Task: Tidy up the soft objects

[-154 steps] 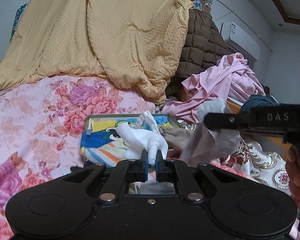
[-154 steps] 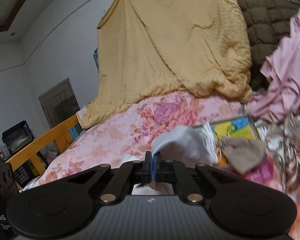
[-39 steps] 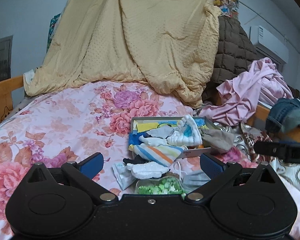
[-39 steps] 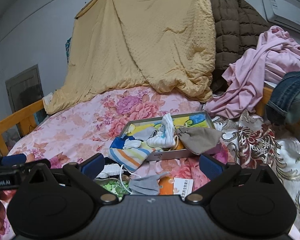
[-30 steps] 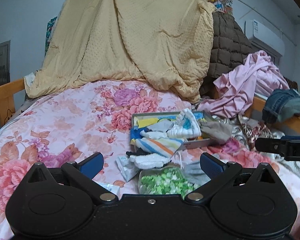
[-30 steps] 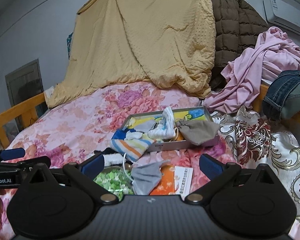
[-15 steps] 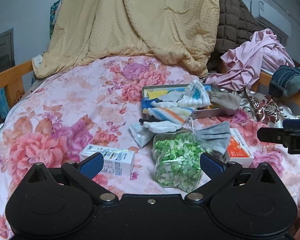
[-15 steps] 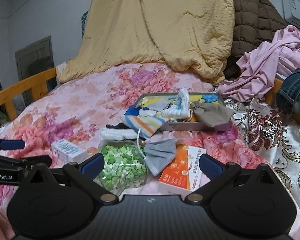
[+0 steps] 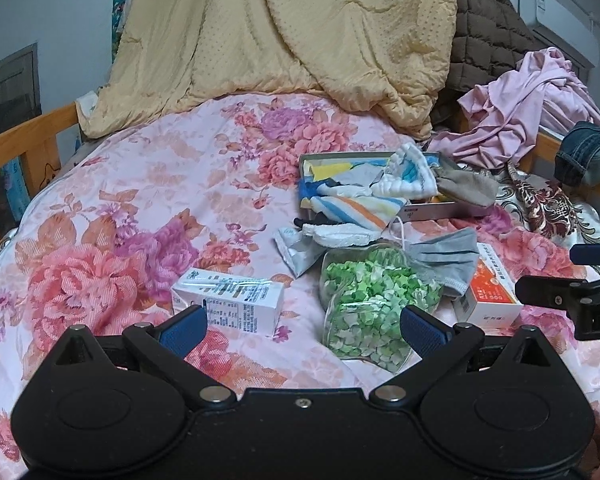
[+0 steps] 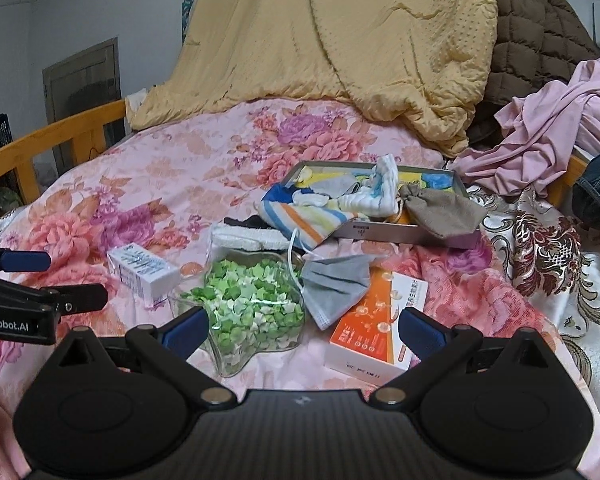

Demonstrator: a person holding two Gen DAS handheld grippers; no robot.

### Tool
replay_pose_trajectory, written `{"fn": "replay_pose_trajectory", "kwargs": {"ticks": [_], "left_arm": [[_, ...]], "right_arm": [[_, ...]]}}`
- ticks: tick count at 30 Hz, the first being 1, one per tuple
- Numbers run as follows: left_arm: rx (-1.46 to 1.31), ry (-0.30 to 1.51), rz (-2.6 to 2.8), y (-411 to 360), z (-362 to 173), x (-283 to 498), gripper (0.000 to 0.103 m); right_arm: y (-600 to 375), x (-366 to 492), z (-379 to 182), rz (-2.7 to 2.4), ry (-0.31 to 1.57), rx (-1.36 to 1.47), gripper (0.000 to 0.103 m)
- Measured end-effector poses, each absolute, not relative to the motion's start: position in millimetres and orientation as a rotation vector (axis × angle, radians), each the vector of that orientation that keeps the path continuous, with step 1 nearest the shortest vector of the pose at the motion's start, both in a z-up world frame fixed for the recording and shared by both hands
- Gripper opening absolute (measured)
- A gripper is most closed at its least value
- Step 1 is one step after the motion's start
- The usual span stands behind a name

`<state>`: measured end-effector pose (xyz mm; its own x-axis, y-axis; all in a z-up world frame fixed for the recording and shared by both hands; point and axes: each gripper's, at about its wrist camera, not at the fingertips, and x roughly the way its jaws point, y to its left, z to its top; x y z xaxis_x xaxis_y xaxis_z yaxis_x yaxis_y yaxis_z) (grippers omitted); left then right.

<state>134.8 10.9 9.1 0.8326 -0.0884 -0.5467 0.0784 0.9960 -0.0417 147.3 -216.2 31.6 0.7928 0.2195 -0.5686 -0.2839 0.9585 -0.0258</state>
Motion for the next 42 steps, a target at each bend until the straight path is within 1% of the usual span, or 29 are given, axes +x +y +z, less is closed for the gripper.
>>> {"fn": "replay_pose_trajectory", "kwargs": {"ticks": [18, 27, 42], "left_arm": [[-0.073, 0.647, -0.08, 12.7, 1.2, 147.1, 0.102], [-0.129, 0.654, -0.07, 16.7, -1.4, 154.8, 0.102], [-0.174, 0.585, -0.107, 17.9, -4.3, 188.7, 0.102]], "right_arm": [[-211.3, 156.5, 23.4, 0.271, 0.653, -0.122, 0.103], [-206.8, 166.0, 22.1, 0.267, 0.643, -0.131, 0.103], [-202.1, 195.2, 22.9, 0.294, 0.63, -0.153, 0.103]]}}
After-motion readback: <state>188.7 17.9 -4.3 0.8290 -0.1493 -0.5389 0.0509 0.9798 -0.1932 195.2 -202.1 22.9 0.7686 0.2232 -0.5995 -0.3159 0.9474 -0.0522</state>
